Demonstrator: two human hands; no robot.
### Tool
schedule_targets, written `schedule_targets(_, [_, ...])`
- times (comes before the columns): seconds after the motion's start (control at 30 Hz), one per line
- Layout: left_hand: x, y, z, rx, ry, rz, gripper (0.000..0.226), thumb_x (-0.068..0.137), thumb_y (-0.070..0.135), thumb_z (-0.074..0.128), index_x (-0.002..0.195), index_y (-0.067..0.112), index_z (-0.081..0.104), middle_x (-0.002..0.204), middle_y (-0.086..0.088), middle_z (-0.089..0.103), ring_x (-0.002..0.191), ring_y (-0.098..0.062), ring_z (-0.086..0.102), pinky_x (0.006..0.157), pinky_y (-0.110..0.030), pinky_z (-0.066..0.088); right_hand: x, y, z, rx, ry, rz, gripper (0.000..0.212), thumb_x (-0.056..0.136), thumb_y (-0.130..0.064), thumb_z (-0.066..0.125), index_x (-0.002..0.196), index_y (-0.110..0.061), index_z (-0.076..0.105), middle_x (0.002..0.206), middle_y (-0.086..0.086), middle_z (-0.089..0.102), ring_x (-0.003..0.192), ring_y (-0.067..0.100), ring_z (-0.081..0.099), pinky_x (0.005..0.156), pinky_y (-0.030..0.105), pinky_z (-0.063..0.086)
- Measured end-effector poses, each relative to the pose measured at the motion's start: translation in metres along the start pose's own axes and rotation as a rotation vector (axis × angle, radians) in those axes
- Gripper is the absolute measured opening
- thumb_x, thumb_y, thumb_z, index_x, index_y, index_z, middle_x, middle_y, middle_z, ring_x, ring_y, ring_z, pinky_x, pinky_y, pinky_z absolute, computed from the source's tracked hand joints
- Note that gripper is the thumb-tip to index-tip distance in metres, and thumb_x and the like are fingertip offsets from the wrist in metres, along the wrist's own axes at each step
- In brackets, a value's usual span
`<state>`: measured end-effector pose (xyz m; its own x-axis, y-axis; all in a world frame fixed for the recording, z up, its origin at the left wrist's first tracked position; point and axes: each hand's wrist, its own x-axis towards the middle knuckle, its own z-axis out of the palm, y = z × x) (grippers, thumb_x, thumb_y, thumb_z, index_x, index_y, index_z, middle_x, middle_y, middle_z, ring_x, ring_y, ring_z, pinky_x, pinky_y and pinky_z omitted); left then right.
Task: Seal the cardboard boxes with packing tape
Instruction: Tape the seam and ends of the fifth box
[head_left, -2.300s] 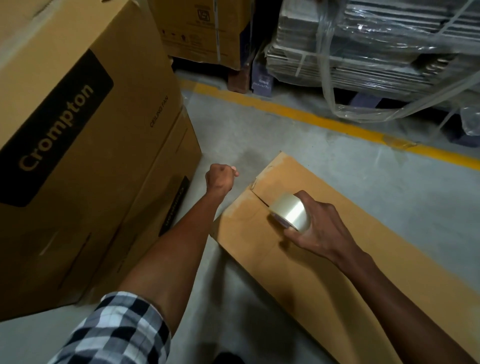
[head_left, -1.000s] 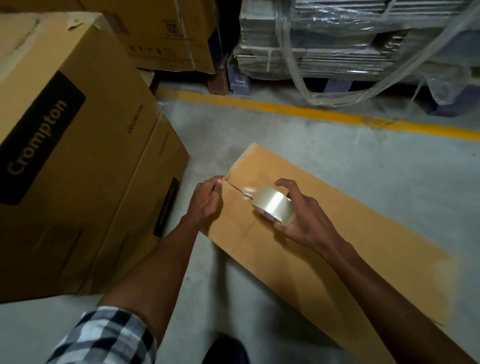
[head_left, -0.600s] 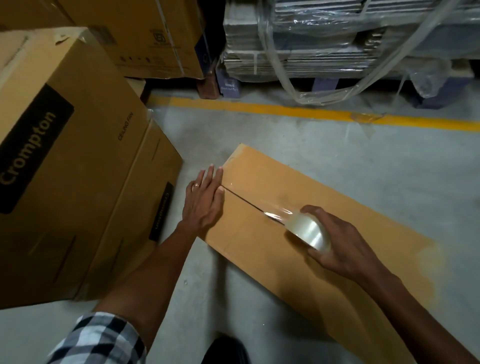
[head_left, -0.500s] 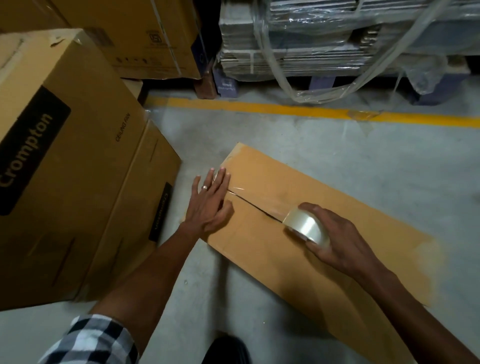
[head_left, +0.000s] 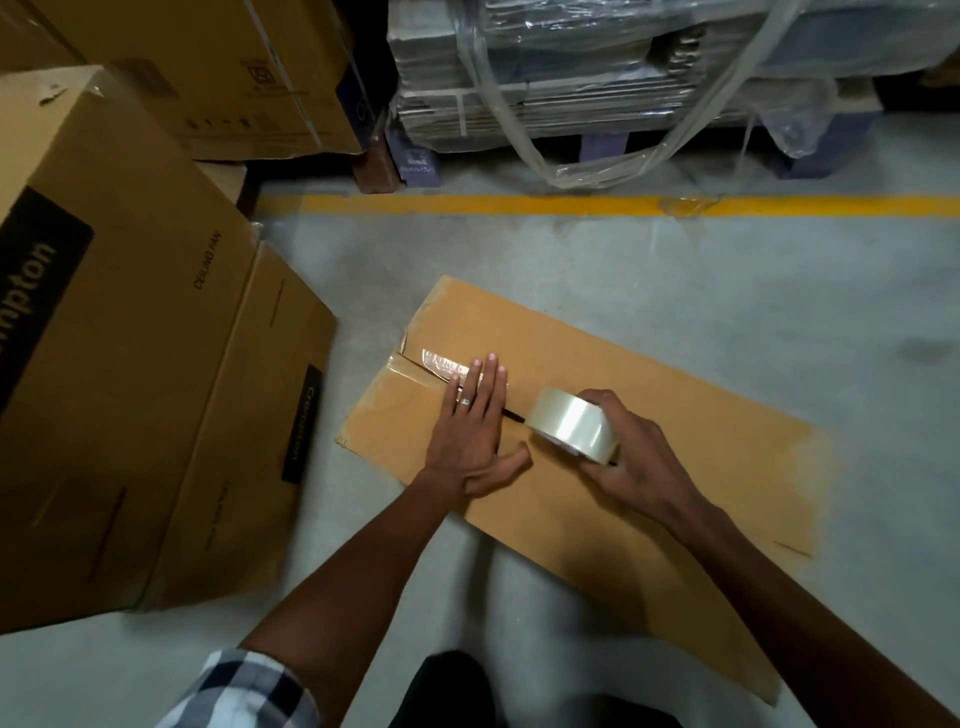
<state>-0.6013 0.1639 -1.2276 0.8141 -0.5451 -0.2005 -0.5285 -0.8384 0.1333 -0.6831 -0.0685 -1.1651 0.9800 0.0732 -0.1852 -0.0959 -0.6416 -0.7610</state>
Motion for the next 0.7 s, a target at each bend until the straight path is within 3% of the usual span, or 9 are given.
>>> schedule_targets(0.1, [-0.003, -0.002, -0.005, -0.098, 0.075, -0.013, 0.102, 0.083, 0.054, 0.039, 0.163, 0.009, -0.005, 0.171, -0.008, -0.013, 0.157, -0.021, -0.017, 0.128, -0.049, -0.005, -0.007, 0.001, -0.011, 0.010, -0.002, -0.009, 0.065, 0.081, -0.029, 0.079, 0.134, -0.037, 0.043, 0.111, -0.008, 0.062, 0.094, 0.015, 0.060, 0.071, 0.022, 0.046])
schedule_targets(0.23, [-0.006, -0.001, -0.007, -0.159, 0.126, -0.044, 0.099, 0.078, 0.039, 0.041, 0.164, 0.012, 0.001, 0.172, -0.005, -0.007, 0.159, -0.021, -0.012, 0.128, -0.053, -0.002, -0.015, -0.002, -0.024, -0.109, -0.058, -0.058, 0.075, 0.075, -0.044, 0.068, 0.144, -0.042, 0.037, 0.125, -0.005, 0.064, 0.101, 0.021, 0.061, 0.078, 0.032, 0.051])
schedule_targets(0.37, [-0.004, -0.004, -0.004, -0.132, 0.102, -0.056, 0.099, 0.080, 0.039, 0.042, 0.164, 0.013, -0.003, 0.172, -0.005, -0.010, 0.158, -0.021, -0.013, 0.128, -0.053, -0.001, -0.031, 0.007, -0.047, -0.280, -0.046, -0.121, 0.084, 0.079, -0.048, 0.071, 0.152, -0.044, 0.029, 0.140, -0.006, 0.061, 0.111, 0.025, 0.063, 0.081, 0.027, 0.046])
schedule_targets(0.57, [-0.002, -0.004, -0.003, -0.113, 0.083, -0.056, 0.099, 0.079, 0.038, 0.042, 0.165, 0.015, -0.001, 0.172, -0.007, -0.008, 0.159, -0.023, -0.011, 0.127, -0.055, -0.003, -0.087, 0.037, -0.099, -0.292, -0.045, -0.075, 0.067, 0.084, -0.072, 0.061, 0.142, -0.053, 0.032, 0.140, -0.019, 0.059, 0.115, 0.017, 0.065, 0.088, 0.020, 0.045])
schedule_targets(0.7, [-0.004, -0.002, -0.006, -0.085, 0.070, -0.051, 0.099, 0.077, 0.041, 0.038, 0.165, 0.016, -0.002, 0.172, -0.008, -0.011, 0.159, -0.026, -0.012, 0.126, -0.055, -0.006, -0.119, 0.046, -0.115, -0.292, -0.038, -0.041, 0.056, 0.086, -0.072, 0.059, 0.137, -0.056, 0.043, 0.136, -0.029, 0.059, 0.119, 0.005, 0.063, 0.098, 0.021, 0.047])
